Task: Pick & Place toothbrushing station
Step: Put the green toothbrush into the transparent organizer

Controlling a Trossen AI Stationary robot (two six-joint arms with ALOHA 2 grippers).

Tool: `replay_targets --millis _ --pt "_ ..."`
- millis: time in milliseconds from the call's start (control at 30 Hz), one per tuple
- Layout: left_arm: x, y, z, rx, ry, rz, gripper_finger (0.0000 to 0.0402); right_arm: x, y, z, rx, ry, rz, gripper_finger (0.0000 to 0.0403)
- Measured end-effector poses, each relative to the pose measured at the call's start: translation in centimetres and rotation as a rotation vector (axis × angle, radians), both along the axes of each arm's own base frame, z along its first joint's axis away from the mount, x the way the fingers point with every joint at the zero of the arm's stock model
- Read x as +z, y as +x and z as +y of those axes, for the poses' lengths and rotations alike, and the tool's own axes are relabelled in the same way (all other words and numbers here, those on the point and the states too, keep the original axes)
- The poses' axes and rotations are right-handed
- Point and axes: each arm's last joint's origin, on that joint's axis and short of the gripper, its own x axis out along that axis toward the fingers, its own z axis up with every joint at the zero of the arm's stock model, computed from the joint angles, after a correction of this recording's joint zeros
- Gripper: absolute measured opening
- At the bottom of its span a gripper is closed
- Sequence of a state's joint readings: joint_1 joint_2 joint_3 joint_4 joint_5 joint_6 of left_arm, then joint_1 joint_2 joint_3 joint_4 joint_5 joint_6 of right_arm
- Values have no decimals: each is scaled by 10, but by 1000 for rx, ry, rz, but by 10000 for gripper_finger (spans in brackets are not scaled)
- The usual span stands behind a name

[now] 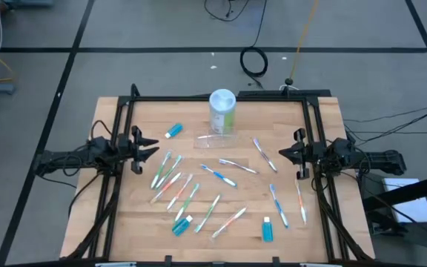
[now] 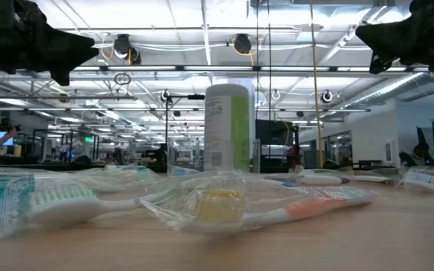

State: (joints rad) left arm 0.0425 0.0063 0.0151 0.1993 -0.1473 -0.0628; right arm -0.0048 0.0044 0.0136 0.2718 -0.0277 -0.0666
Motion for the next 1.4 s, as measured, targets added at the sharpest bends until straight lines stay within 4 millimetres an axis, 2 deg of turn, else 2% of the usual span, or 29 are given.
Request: replay_targets --millis 133,367,500,733,867,1067,1167,1400 --pt "0 0 2 44 -104 -20 131 1 0 -1 -61 -51 -12 4" --pt "7 2 2 29 -152 -99 131 21 -6 -11 -388 -26 -209 4" --pt "13 6 2 4 -226 -161 131 27 -6 -12 -407 12 -274 4" --pt "24 18 3 2 -288 -83 131 24 5 -12 -381 60 -232 4" --pt "40 27 3 25 -318 50 131 16 15 -12 -365 93 -143 4" --pt "50 40 4 99 -347 426 131 6 26 -12 -372 81 -36 4" --pt "45 45 5 158 -370 580 131 3 28 -12 -372 81 -10 4" --pt "18 59 6 238 -471 757 131 -1 31 -13 -360 133 20 4"
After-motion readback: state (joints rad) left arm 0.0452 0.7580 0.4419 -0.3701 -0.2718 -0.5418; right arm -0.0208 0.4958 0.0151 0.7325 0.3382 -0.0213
